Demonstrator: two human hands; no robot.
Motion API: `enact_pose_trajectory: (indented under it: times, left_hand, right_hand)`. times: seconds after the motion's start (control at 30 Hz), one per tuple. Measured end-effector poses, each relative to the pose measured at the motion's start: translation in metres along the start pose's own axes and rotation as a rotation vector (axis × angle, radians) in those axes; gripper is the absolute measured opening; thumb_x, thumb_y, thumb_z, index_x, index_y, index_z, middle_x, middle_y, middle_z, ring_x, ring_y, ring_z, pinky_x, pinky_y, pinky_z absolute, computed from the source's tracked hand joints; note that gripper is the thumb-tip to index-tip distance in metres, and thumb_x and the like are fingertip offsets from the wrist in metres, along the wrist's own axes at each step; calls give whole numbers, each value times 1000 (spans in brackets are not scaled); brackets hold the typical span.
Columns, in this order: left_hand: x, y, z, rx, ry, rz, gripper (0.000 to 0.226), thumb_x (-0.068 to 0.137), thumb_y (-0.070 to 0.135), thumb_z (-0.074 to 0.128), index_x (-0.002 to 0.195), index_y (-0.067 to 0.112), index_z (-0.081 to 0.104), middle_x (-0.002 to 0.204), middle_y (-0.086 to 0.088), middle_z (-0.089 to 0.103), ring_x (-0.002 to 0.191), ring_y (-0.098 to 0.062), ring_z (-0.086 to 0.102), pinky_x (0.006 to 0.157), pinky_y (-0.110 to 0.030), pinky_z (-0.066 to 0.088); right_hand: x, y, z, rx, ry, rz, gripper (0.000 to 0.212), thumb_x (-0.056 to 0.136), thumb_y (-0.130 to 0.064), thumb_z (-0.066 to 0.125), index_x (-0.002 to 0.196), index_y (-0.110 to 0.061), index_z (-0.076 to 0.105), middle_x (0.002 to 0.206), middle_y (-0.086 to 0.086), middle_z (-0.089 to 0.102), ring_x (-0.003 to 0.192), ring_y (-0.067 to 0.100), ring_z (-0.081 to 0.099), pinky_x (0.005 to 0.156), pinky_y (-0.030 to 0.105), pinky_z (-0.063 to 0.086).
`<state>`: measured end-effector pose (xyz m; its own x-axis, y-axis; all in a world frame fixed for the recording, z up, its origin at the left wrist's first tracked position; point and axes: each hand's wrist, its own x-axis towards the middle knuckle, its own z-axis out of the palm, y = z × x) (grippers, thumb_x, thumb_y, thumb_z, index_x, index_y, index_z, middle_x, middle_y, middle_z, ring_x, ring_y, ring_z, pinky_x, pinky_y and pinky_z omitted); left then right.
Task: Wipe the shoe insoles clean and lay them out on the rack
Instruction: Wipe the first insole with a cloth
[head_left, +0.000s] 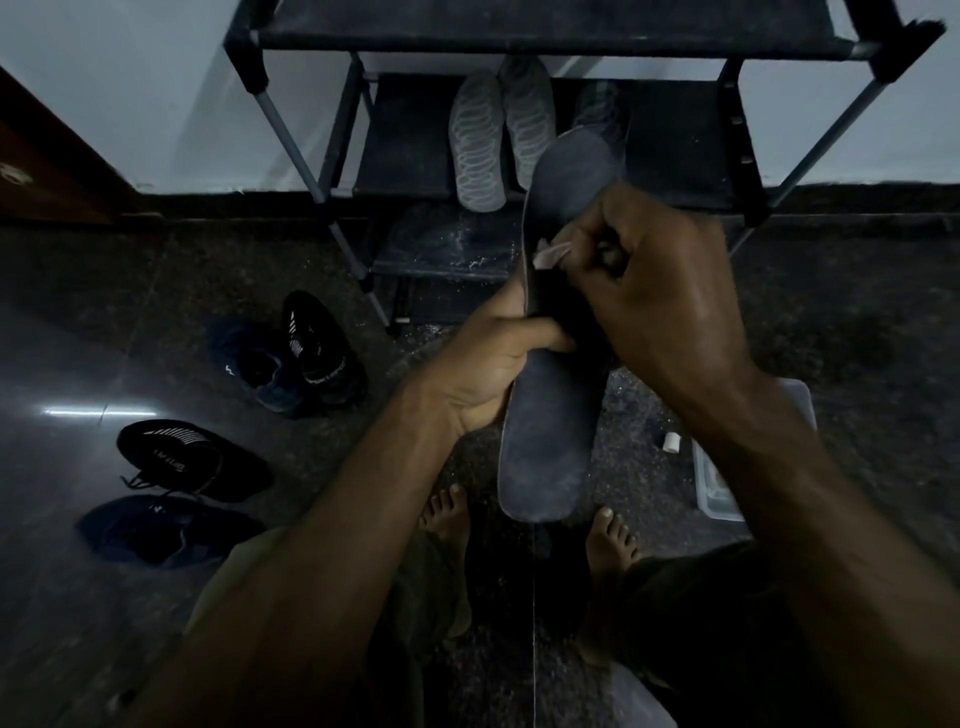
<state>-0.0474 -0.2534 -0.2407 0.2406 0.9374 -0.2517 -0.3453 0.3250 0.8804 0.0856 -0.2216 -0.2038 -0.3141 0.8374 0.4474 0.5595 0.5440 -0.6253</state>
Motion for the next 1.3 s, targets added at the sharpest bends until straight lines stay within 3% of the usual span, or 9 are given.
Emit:
enact_pose_trajectory:
  times: [0.1, 0.27, 0.43, 0.53, 0.6, 0.87, 1.1, 1.2, 1.3]
  left_hand:
    - [0, 1, 0, -27, -1, -10, 78, 65, -10, 51, 141, 5, 40, 106, -8, 66, 98, -17, 64, 85, -27, 54]
    - [-1, 6, -4, 7, 54, 2, 62, 76, -20, 48, 135, -2, 46, 106, -7, 66, 99, -15, 64, 88, -24, 52]
    - [-1, 6, -2, -20, 44, -11, 49, 75, -17, 50, 114, 12, 57, 97, -7, 66, 93, -19, 63, 82, -26, 53]
    - [-2, 6, -1, 17, 39, -26, 45, 81, -20, 47, 112, 12, 56, 91, -7, 65, 80, -15, 64, 69, -24, 55]
    - [-2, 7, -2, 21, 45, -29, 42, 83, -19, 46, 107, 14, 58, 84, -2, 68, 74, -11, 66, 65, -22, 55]
    - [3, 10, -6, -159, 54, -53, 31, 76, 12, 63, 106, 8, 65, 83, -4, 73, 72, -14, 69, 66, -23, 55]
    - [11, 1, -11, -87, 158, 39, 28, 93, -4, 51, 121, -1, 57, 100, -12, 69, 89, -21, 68, 79, -32, 56]
    - [12, -6, -8, -65, 135, 69, 26, 89, -5, 56, 114, 1, 59, 96, -10, 69, 86, -20, 67, 80, -33, 56]
    - [12, -10, -1, -84, 125, 81, 42, 79, 3, 58, 121, -2, 54, 98, -11, 68, 87, -19, 67, 80, -31, 56]
  right_hand:
    - [1, 5, -2, -20, 50, 20, 9, 85, 0, 61, 81, -8, 59, 80, 4, 69, 74, 15, 66, 63, 39, 55]
    - [3, -5, -16, 18, -326, -73, 13, 83, -10, 69, 75, -13, 59, 76, -1, 68, 74, 11, 65, 62, 32, 52]
    - [1, 2, -8, -58, -75, 46, 15, 82, -1, 68, 80, -15, 60, 78, -5, 66, 75, 7, 64, 66, 35, 55]
    - [2, 9, -11, -13, 41, 120, 10, 86, -3, 66, 82, -11, 60, 75, -25, 53, 72, -17, 57, 65, 8, 49]
    - [2, 11, -12, 75, 80, 165, 11, 87, -7, 69, 81, -9, 60, 77, -23, 55, 74, -16, 58, 66, 4, 46]
    - [3, 11, -13, 303, 106, 333, 18, 81, -12, 76, 80, -7, 59, 73, -6, 63, 64, -2, 64, 59, 11, 50]
    - [0, 10, -5, 202, 62, 283, 16, 82, -11, 75, 79, -10, 59, 79, -10, 65, 74, -2, 65, 66, 16, 54]
    - [-1, 11, -1, 73, 137, 226, 8, 84, -8, 70, 83, -10, 62, 81, -5, 66, 76, 3, 64, 69, 26, 56]
    - [0, 15, 0, 21, 212, 178, 3, 85, -7, 66, 87, -7, 63, 85, 2, 69, 79, 13, 65, 70, 37, 56]
